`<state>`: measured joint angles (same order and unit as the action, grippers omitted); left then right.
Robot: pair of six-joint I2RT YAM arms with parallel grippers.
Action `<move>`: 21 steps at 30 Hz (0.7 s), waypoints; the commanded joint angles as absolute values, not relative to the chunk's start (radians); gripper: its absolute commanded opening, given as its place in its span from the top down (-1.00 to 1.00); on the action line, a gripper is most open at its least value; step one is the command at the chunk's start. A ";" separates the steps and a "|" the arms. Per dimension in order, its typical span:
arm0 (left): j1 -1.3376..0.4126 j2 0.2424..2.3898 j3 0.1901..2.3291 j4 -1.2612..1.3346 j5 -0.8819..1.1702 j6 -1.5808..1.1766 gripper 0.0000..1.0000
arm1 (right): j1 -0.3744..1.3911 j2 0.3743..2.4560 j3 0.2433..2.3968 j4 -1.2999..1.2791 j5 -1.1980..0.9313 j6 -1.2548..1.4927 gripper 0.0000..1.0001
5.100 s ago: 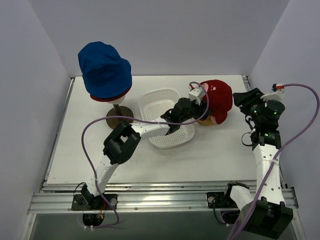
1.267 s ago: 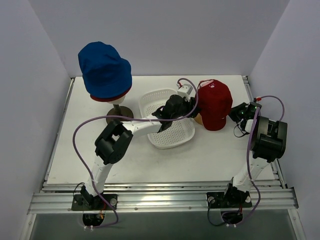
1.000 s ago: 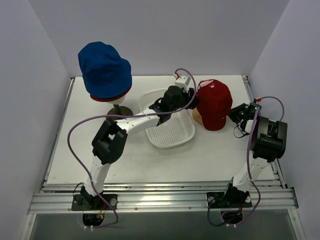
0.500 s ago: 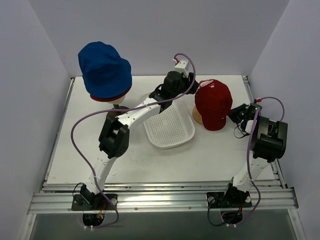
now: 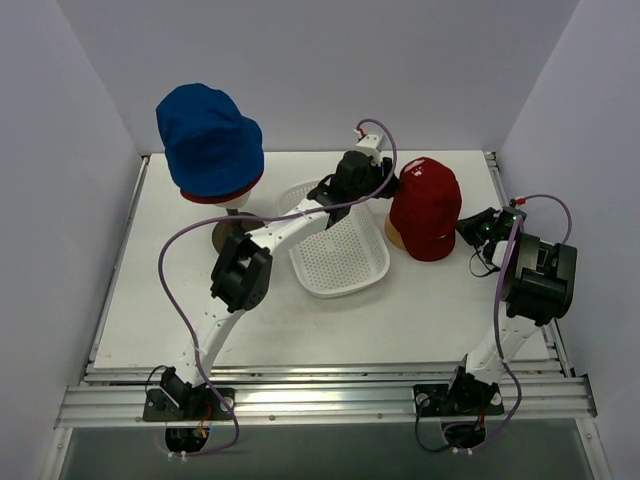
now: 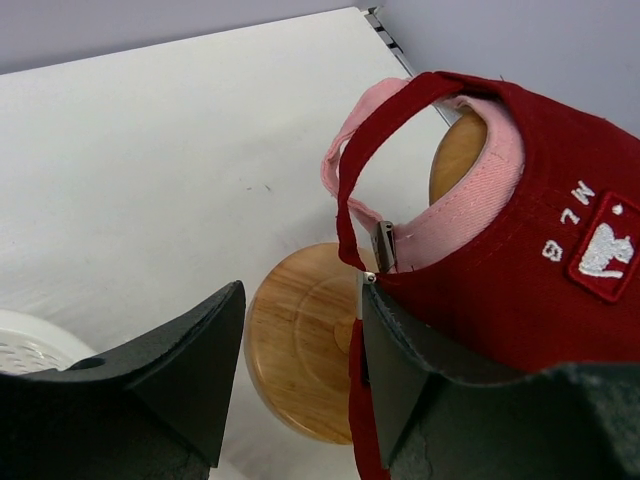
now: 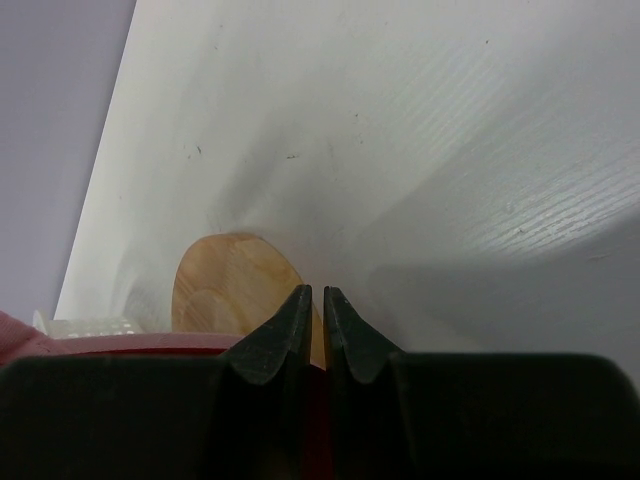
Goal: Stack the hats
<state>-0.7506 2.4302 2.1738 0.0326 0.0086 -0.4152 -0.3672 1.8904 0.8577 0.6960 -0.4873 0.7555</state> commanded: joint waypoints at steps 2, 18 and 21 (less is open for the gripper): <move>-0.739 2.402 2.149 0.038 0.009 -0.420 -0.18 | -0.374 1.829 0.851 0.721 -0.505 0.736 0.86; -0.739 2.091 1.985 0.002 -0.034 -0.357 -0.48 | -0.383 1.657 0.945 0.457 -0.356 0.670 0.73; -0.749 2.036 1.956 -0.057 -0.052 -0.334 -0.49 | -0.374 1.580 0.951 0.414 -0.321 0.667 0.56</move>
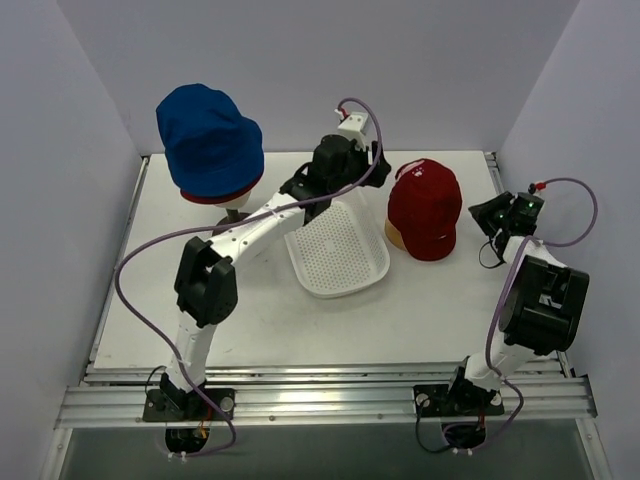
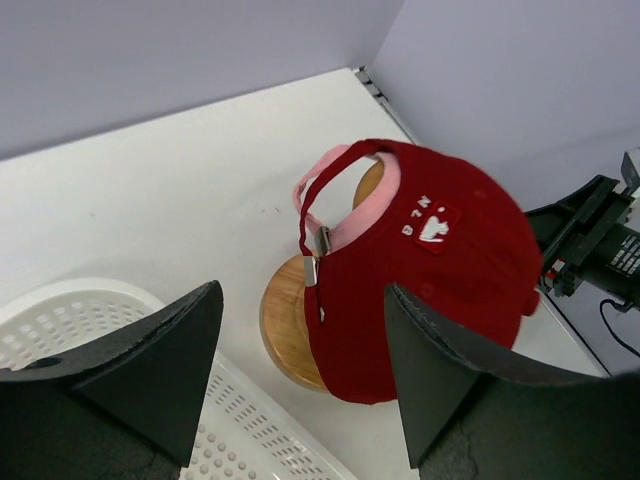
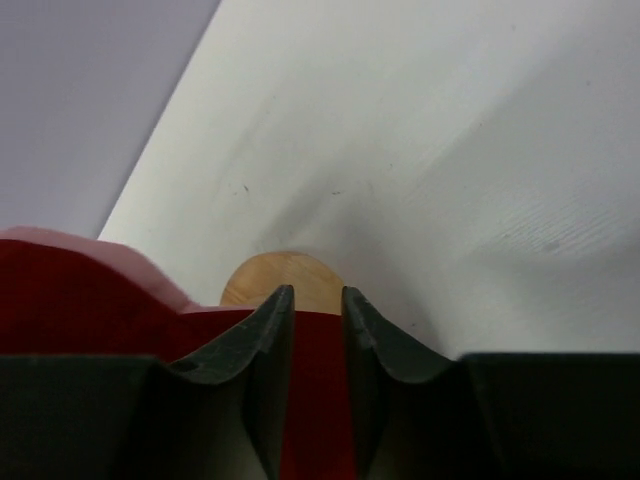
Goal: Stack the hats
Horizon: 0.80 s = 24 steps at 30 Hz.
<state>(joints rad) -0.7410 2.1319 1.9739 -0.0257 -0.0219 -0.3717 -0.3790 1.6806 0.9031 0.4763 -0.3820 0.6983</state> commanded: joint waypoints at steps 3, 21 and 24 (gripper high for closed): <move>-0.767 1.941 1.895 -0.087 -0.084 -0.307 -0.49 | -0.342 1.494 0.959 0.362 -0.279 0.661 0.32; -0.827 1.445 1.399 -0.189 -0.210 -0.299 -0.67 | 0.133 1.221 1.066 0.026 0.235 0.686 -0.60; -0.836 1.413 1.410 -0.268 -0.238 -0.282 -0.68 | 0.163 1.273 1.129 -0.075 0.302 0.687 -0.57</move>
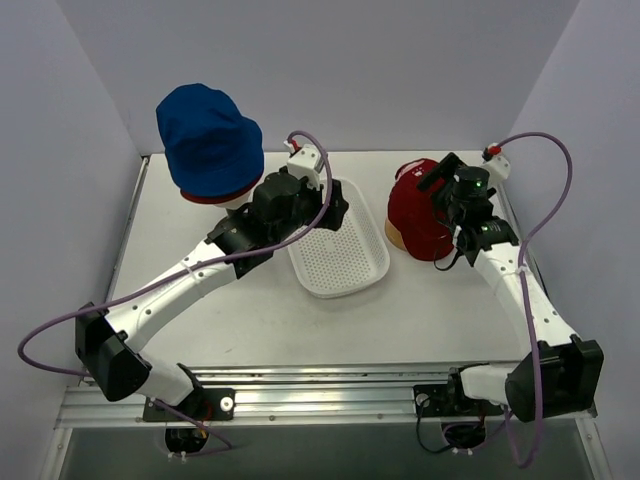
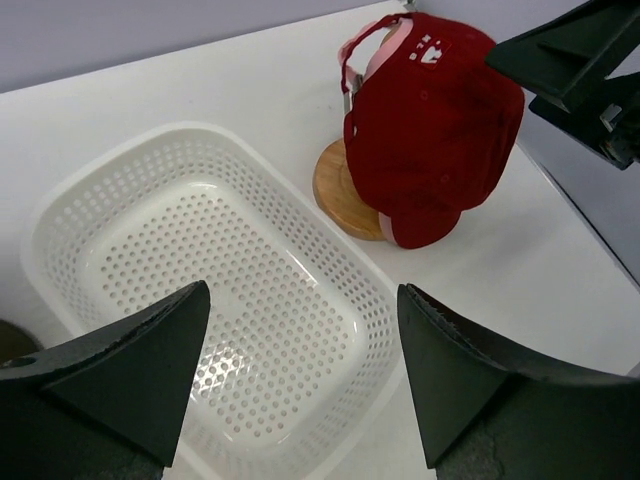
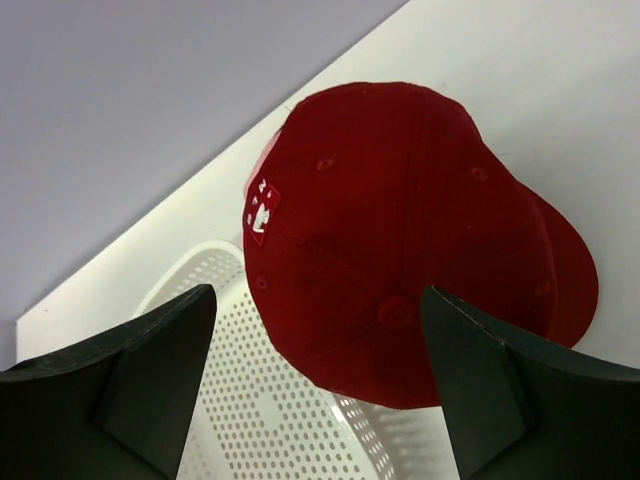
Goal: Stack the hats
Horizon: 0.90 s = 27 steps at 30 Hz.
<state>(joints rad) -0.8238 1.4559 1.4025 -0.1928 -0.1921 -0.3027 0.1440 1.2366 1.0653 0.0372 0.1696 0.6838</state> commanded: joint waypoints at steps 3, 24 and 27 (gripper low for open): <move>-0.917 1.344 1.332 -0.267 -0.380 -0.253 -0.73 | 0.173 1.290 1.132 -0.064 0.299 0.698 -0.47; -1.060 1.072 1.025 -0.138 -0.587 -0.206 -0.82 | 0.147 1.520 1.368 -0.178 0.158 0.359 -0.41; -1.060 1.059 1.019 -0.141 -0.600 -0.207 -0.83 | 0.126 1.554 1.404 -0.201 0.124 0.307 -0.40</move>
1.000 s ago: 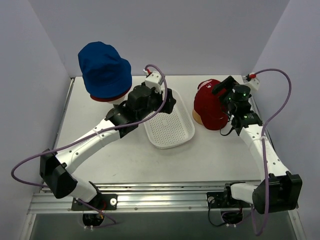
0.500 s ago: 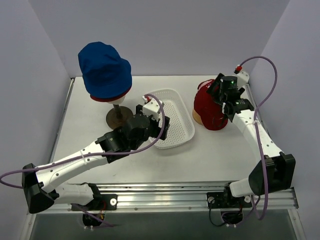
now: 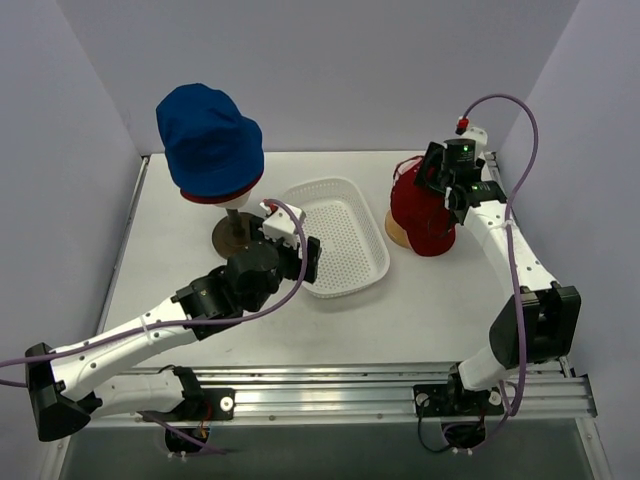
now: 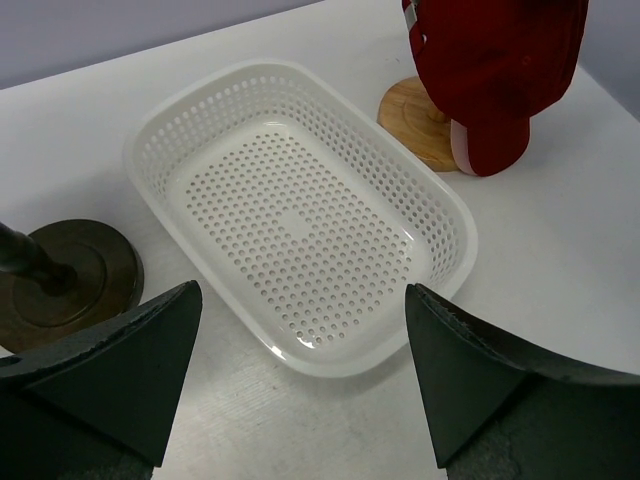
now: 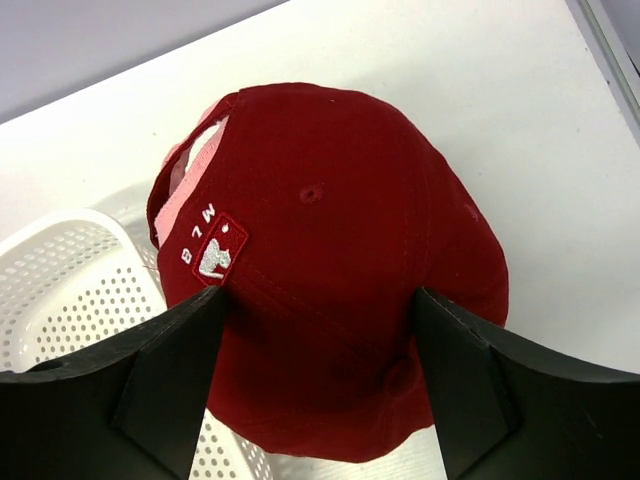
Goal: Stack the hats
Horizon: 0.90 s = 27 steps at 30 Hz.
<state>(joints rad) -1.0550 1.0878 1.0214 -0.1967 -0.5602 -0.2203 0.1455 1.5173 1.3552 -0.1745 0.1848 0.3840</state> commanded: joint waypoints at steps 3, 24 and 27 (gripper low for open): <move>-1.062 1.046 1.006 -0.124 -0.612 -0.204 -0.84 | 0.115 1.577 1.419 -0.199 0.066 0.249 -0.40; -1.061 1.026 0.968 -0.080 -0.588 -0.184 -0.85 | 0.088 1.643 1.531 -0.258 -0.035 0.113 -0.53; -1.062 1.029 0.963 -0.068 -0.574 -0.176 -0.86 | 0.066 1.608 1.546 -0.274 -0.035 0.135 -0.57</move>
<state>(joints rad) -1.0554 1.0496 0.9615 -0.1341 -0.5911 -0.1963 0.0891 1.6333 1.5028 -0.2169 -0.0082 0.1371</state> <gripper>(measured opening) 0.928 0.781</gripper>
